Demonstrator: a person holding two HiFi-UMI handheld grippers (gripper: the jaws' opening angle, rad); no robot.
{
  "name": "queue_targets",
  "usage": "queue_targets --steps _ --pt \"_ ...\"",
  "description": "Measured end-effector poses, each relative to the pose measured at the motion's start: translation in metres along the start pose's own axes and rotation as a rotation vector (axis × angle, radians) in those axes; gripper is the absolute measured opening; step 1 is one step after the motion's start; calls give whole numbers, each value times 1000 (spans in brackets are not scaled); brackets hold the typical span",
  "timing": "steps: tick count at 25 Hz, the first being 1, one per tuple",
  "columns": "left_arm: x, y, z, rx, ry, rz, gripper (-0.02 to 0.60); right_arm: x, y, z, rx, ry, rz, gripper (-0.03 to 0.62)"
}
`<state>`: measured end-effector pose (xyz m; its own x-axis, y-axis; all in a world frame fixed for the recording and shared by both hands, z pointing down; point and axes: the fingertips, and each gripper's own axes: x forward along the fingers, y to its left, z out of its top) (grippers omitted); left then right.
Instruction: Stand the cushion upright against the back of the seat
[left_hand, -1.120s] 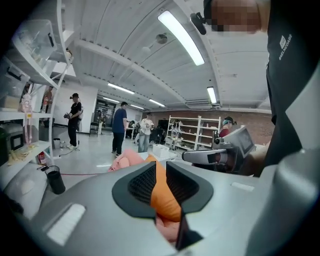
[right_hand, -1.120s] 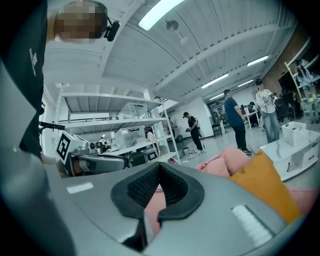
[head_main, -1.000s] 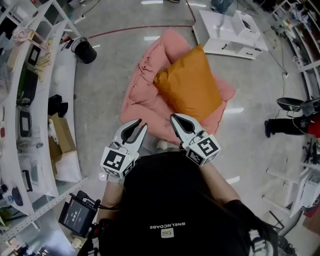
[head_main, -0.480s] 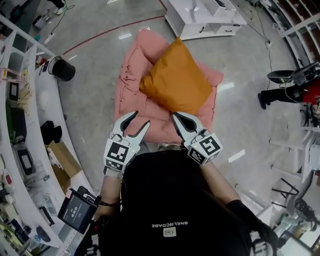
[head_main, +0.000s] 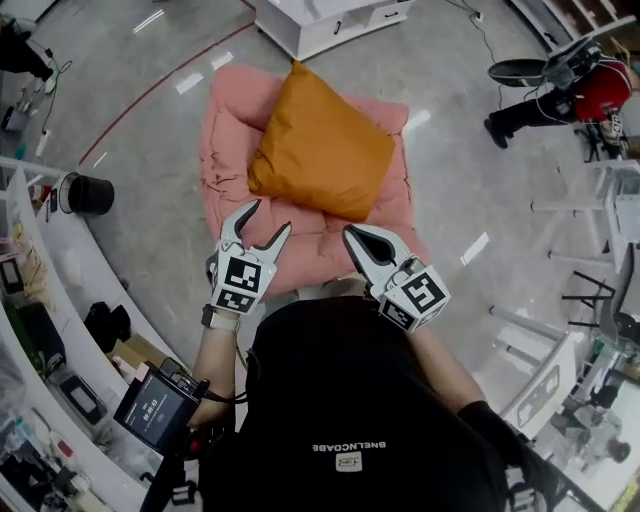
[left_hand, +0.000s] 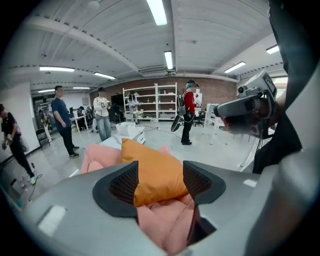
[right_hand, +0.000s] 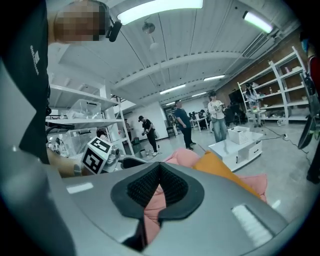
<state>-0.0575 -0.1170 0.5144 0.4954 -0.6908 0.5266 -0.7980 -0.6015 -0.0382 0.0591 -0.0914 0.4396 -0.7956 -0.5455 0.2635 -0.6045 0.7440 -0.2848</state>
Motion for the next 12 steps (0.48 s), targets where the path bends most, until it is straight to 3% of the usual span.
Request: queue_targets --steps 6,12 --pt "34 9 -7 98 94 -33 307 -36 -10 -1 32 -8 -139 3" --pt "73 30 -32 122 186 -37 333 -63 -14 -11 55 -11 -267 3"
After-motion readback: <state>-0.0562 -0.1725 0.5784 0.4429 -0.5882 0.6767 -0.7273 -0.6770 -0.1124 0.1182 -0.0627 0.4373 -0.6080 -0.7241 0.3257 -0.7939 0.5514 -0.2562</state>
